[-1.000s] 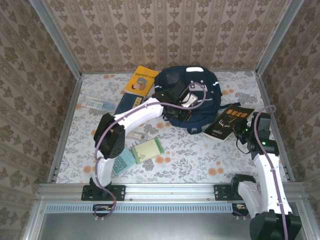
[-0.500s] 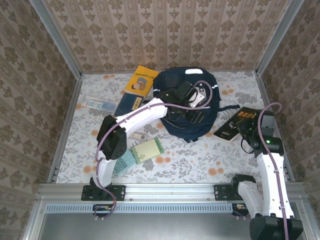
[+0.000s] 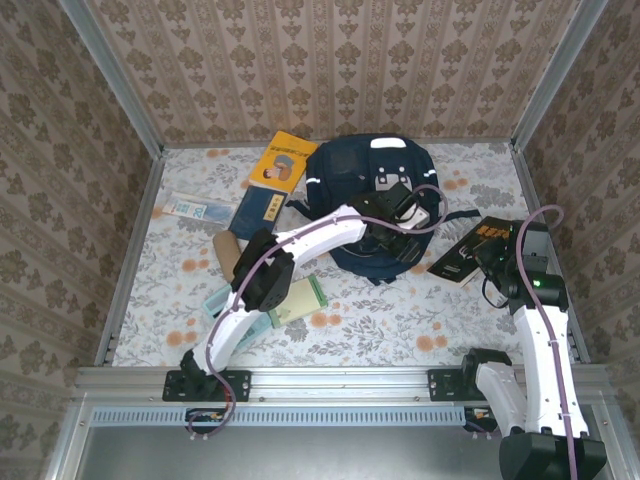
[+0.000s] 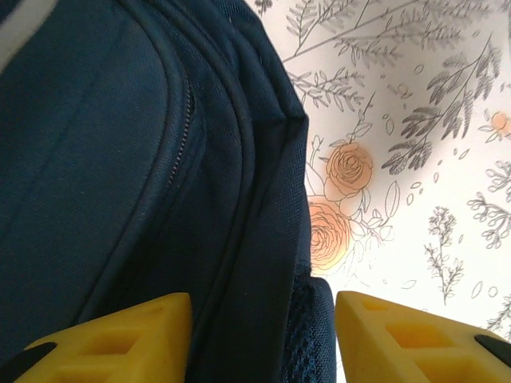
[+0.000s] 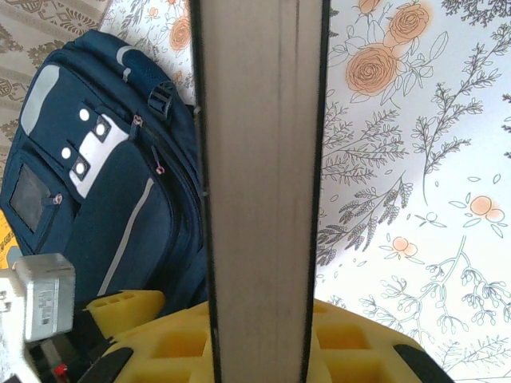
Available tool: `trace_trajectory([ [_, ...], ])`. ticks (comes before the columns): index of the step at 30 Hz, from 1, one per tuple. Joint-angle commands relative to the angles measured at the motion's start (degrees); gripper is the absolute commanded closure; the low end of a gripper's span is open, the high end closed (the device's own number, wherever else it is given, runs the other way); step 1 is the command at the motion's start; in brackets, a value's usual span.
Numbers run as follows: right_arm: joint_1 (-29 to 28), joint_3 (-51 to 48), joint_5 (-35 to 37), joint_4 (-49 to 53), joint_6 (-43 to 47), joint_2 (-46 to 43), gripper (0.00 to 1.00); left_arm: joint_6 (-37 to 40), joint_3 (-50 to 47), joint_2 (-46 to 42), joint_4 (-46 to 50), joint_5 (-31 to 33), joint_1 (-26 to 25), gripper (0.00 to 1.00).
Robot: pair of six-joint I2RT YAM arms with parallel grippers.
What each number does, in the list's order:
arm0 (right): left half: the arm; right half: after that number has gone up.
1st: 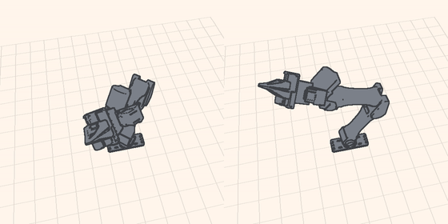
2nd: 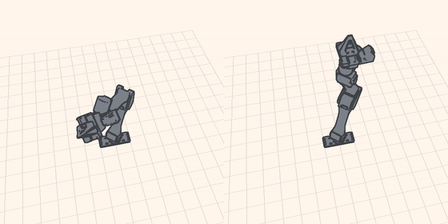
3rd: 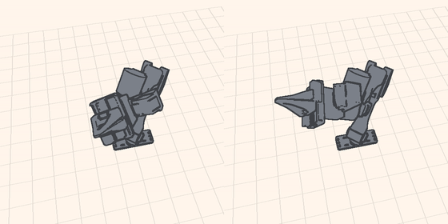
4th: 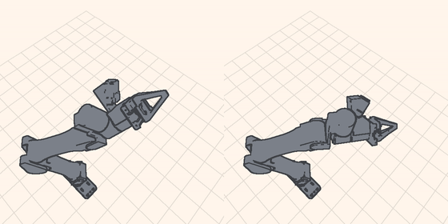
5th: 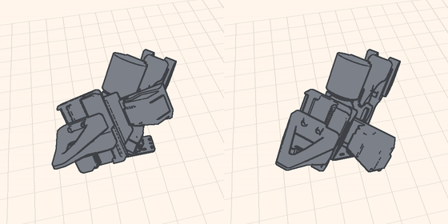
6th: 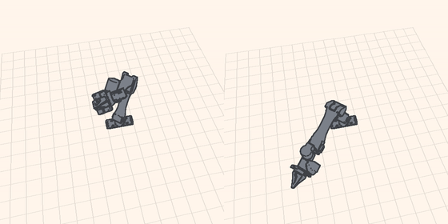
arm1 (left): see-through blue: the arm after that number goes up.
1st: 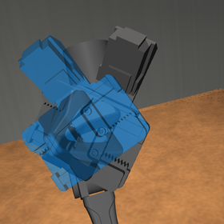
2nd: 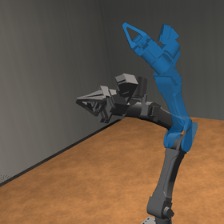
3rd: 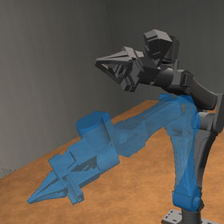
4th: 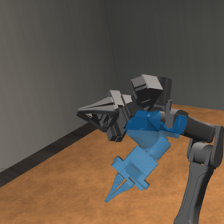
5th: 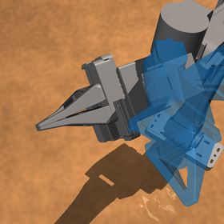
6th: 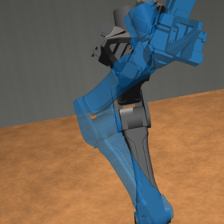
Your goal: Pack the student bag
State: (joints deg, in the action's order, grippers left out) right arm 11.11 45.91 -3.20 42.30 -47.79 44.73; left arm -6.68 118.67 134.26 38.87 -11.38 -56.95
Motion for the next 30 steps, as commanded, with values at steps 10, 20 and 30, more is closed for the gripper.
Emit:
trace_trajectory([
  [10,0.09,-0.72,-1.75,-2.65,-0.90,-0.64,1.00,4.33,3.70,0.89,3.64,4.86,-1.76,0.74],
  [20,0.05,-1.81,-3.40,-4.03,-1.12,-0.64,1.00,-1.04,4.36,-2.96,0.49,-1.02,1.10,1.00],
  [30,-0.24,-5.87,-16.57,-20.05,-4.01,-0.70,1.00,-7.54,5.94,-10.06,-1.87,-3.61,5.41,1.00],
])
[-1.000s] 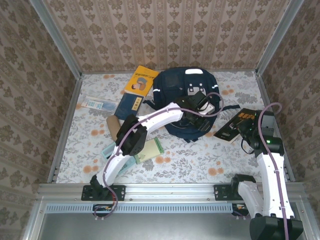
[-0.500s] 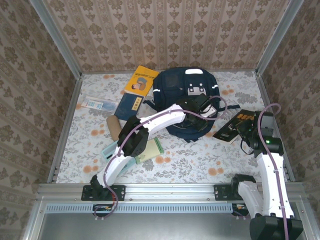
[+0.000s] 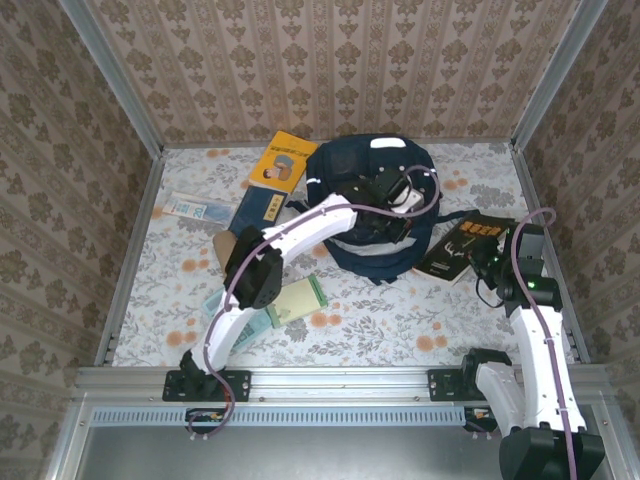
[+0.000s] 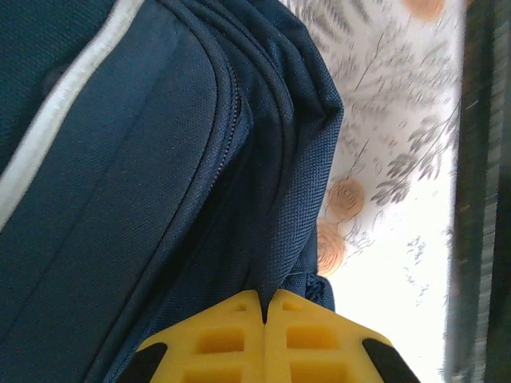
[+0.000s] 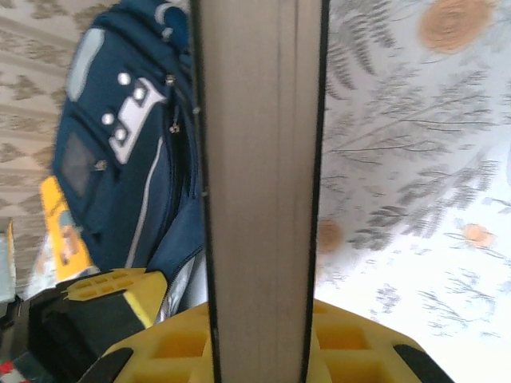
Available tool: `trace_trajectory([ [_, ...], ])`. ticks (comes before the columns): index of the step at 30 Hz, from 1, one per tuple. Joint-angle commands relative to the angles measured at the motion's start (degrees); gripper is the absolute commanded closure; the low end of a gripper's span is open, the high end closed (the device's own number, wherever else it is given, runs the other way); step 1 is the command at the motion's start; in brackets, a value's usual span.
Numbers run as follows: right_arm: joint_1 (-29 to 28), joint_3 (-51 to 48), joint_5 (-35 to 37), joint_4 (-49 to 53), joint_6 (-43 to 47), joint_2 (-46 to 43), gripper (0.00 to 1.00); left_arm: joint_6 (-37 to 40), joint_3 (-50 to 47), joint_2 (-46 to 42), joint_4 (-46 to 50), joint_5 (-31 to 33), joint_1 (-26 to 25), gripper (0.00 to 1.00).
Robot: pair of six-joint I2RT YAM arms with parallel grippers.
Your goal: Pack the student bag
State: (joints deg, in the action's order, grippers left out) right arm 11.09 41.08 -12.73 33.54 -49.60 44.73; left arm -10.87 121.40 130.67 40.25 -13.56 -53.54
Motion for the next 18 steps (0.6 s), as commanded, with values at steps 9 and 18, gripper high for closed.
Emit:
trace_trajectory([
  [9,-2.92,-7.76,-12.77,-32.36,-10.62,0.45,1.00,-7.30,6.70,-10.85,-5.90,-0.68,5.44,1.00],
  [18,-20.44,-13.66,10.22,-50.21,-14.37,5.88,1.00,-11.07,16.88,-7.75,-6.26,-1.17,7.31,1.00],
])
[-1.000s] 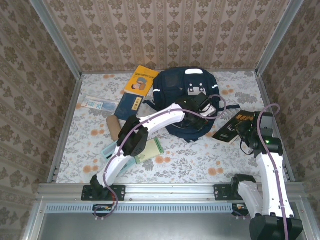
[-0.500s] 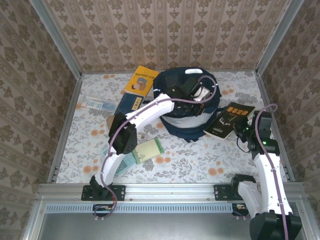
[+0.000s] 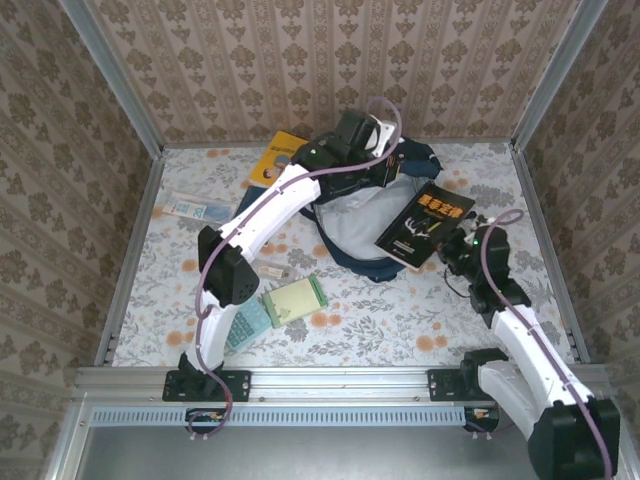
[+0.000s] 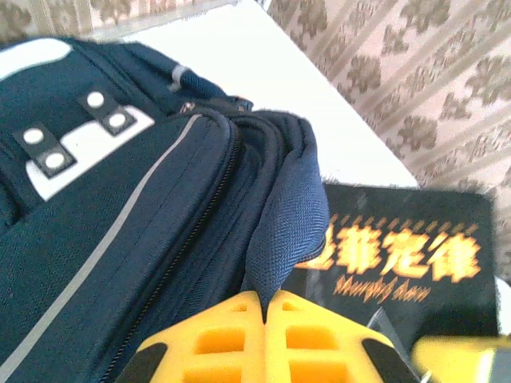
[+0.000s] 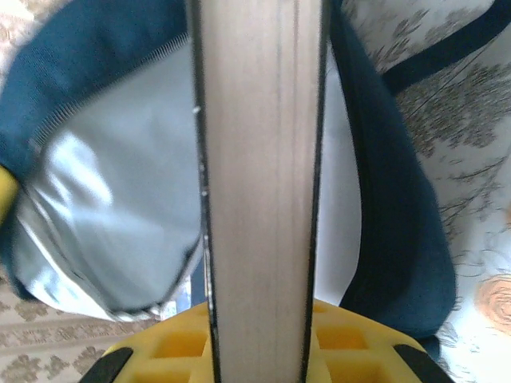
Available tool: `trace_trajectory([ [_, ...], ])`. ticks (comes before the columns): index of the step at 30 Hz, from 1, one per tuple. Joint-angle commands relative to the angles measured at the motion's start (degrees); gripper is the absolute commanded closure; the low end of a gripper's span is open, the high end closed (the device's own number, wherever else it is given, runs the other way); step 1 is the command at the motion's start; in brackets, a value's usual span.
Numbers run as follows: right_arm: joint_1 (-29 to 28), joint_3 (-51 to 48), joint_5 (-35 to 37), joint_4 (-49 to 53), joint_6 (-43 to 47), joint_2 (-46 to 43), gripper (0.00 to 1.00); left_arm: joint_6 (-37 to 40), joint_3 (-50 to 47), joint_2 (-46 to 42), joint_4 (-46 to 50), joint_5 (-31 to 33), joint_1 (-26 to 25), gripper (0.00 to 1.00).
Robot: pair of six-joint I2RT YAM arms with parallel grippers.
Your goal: Pack the student bag
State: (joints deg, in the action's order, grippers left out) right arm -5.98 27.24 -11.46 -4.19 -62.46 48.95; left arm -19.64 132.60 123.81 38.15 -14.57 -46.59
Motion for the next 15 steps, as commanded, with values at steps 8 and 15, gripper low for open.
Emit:
trace_trajectory([
  [8,-11.08,2.06,20.90,-27.25,-6.58,16.07,1.00,-4.51,9.02,-0.28,-3.61,2.32,-0.39,1.00],
  [15,-13.72,7.66,28.05,-35.17,-9.11,27.52,1.00,-5.07,11.80,-0.02,-1.98,9.64,-3.72,1.00],
])
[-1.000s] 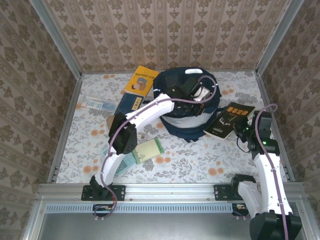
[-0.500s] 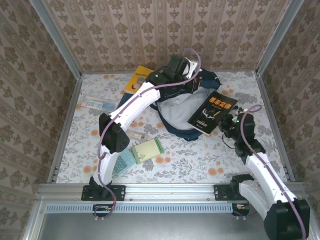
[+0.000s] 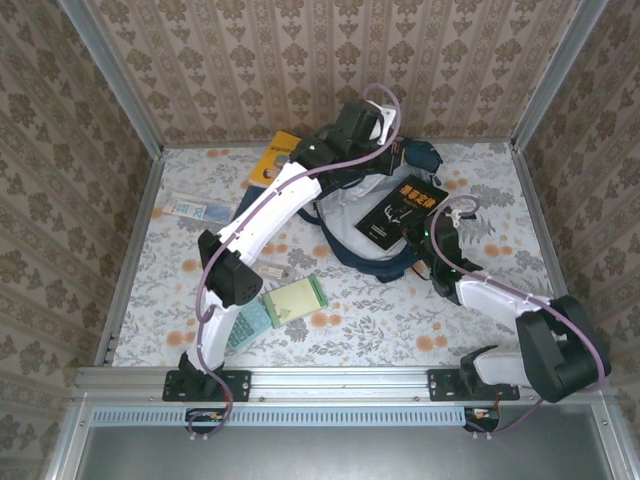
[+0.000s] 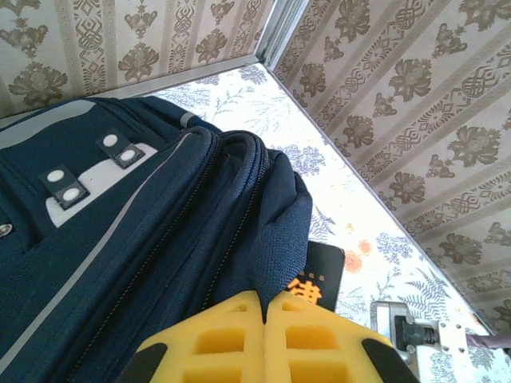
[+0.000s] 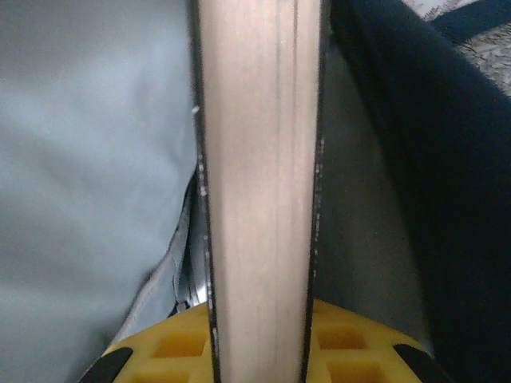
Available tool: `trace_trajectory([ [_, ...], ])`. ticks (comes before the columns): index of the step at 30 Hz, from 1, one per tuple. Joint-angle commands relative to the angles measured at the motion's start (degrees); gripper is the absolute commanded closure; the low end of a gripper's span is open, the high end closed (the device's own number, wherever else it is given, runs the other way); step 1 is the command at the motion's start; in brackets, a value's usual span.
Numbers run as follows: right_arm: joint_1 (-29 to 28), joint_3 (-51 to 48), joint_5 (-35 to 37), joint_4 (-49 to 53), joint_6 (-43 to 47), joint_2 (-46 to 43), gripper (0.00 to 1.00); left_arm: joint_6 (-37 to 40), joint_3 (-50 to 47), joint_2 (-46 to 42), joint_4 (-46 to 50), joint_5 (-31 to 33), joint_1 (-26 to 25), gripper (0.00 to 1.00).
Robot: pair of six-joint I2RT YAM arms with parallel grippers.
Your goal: Pack the student bag
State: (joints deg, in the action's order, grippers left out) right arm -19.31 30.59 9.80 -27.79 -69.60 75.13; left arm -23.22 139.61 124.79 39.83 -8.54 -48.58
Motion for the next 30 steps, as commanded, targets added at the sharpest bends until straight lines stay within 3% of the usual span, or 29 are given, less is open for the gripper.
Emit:
trace_trajectory([
  [1,-0.39,4.92,7.90,-12.28,-2.20,2.55,1.00,-1.54,5.44,-0.88,-3.23,5.15,-2.42,1.00],
  [12,1.70,13.15,7.50,-19.69,-5.66,17.14,1.00,0.55,9.36,-1.79,-3.00,11.75,-6.85,1.00],
  [18,1.87,19.23,2.76,-19.26,-10.76,27.45,1.00,0.07,9.12,-1.75,-4.53,9.53,-7.18,1.00],
  [24,1.50,24.72,6.10,-20.20,-12.19,36.32,1.00,-1.40,8.93,-1.05,-5.43,8.50,-6.90,1.00],
  [27,1.77,29.16,4.21,-17.31,-10.82,39.12,0.84,-2.39,8.14,-0.82,-5.33,8.38,-6.30,1.00],
  [30,2.26,29.18,1.79,-16.69,-12.09,39.18,0.55,-4.43,6.60,-0.87,-5.38,7.43,-4.86,1.00],
])
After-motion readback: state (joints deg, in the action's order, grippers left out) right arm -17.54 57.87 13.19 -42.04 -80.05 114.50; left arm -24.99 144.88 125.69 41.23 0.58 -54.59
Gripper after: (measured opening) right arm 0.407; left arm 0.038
